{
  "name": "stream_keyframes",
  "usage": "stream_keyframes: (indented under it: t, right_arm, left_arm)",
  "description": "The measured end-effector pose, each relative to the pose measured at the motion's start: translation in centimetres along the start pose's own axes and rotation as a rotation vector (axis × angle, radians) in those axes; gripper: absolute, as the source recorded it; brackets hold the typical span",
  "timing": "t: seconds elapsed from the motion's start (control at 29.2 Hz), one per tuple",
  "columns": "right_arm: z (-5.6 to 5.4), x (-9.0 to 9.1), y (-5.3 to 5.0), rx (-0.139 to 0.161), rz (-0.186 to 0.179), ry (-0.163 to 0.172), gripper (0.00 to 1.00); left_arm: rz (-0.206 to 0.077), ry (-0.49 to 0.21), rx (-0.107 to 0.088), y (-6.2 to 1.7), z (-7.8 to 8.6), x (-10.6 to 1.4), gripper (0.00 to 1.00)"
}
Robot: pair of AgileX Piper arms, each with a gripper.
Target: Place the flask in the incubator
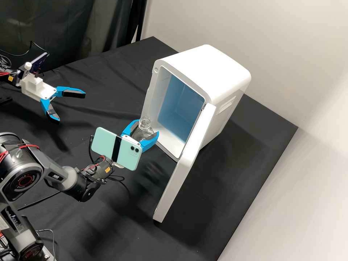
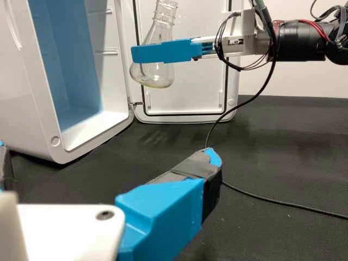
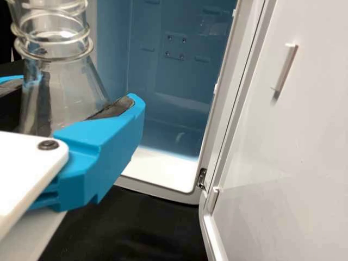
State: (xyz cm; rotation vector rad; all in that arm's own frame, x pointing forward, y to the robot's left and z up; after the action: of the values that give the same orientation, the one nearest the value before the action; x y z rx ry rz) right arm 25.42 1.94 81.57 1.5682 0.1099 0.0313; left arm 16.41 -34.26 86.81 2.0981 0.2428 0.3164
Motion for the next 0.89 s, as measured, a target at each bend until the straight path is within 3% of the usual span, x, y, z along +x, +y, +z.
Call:
stream_keyframes:
  t: [0.62,0.89]
  right_arm:
    - [-1.4,1.9,-0.8,0.027,-0.014,0.013,0.0]
    - [-1.7,2.8,-1.4,0.015,-0.044,-0.006,0.0]
  left_arm:
    - [0.0,-0.002,0.0,-0.01,0.0,0.0,1.0]
    - [0.0,-0.002,0.0,-0.01,0.0,0.0,1.0]
